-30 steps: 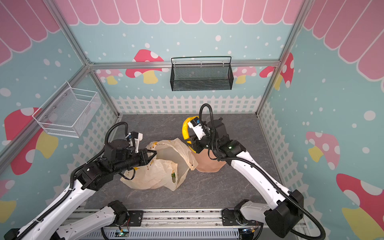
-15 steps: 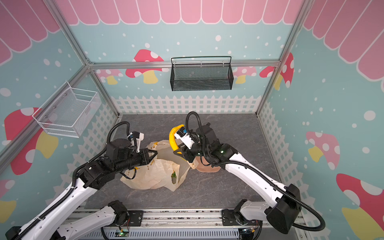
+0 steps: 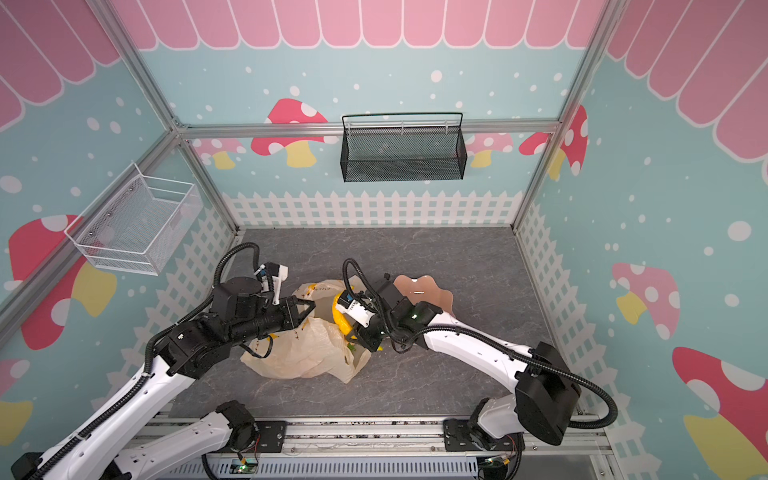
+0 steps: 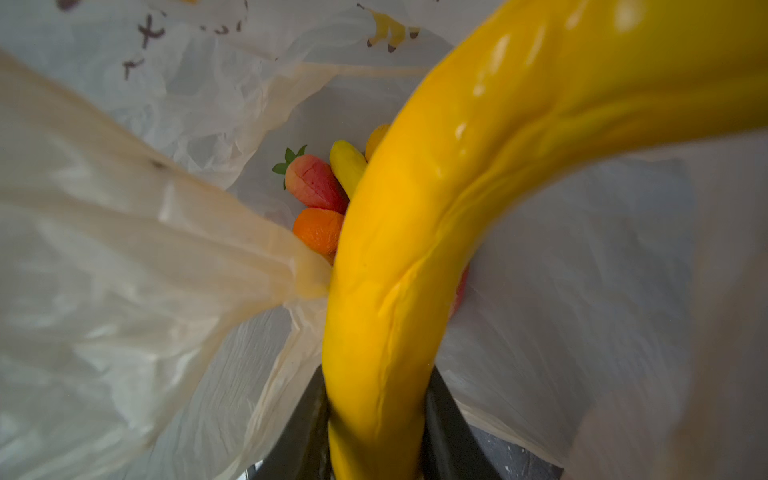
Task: Place the fruits into the plastic bag
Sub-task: 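Carry the banana over the bag mouth and lower it in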
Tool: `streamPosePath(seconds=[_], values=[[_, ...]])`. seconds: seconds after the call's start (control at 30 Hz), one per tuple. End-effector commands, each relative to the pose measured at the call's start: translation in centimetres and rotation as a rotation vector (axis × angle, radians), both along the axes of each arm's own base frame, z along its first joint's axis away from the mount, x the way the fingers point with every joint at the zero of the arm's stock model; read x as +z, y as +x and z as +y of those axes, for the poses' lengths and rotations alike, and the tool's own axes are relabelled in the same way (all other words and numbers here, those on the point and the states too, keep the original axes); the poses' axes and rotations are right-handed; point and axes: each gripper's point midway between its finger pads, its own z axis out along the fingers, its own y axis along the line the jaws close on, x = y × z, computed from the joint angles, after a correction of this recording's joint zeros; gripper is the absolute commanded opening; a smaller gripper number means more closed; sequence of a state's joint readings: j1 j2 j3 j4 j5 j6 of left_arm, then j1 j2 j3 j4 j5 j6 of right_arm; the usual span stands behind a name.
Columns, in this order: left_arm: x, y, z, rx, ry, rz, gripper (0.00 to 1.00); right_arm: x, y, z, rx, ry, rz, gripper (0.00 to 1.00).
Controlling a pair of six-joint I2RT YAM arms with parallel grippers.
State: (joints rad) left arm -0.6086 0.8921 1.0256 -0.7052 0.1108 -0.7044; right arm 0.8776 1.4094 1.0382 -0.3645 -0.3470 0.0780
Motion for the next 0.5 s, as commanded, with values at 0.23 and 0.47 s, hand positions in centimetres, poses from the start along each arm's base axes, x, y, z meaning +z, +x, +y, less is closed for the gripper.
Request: streamPosePath(seconds=[0.23,0.47], values=[[1.3,0.2,-0.3,-0.005,-0.031,-0.020,0.00,-3.9,0.5,0.1,-0.005,-0.100,0.007,0.16],[1.2,0.2,-0.3,-0.006,-0.028,-0.021,0.00,-4.2,0.9,1.2,0.005,-0.097,0.026,0.16]])
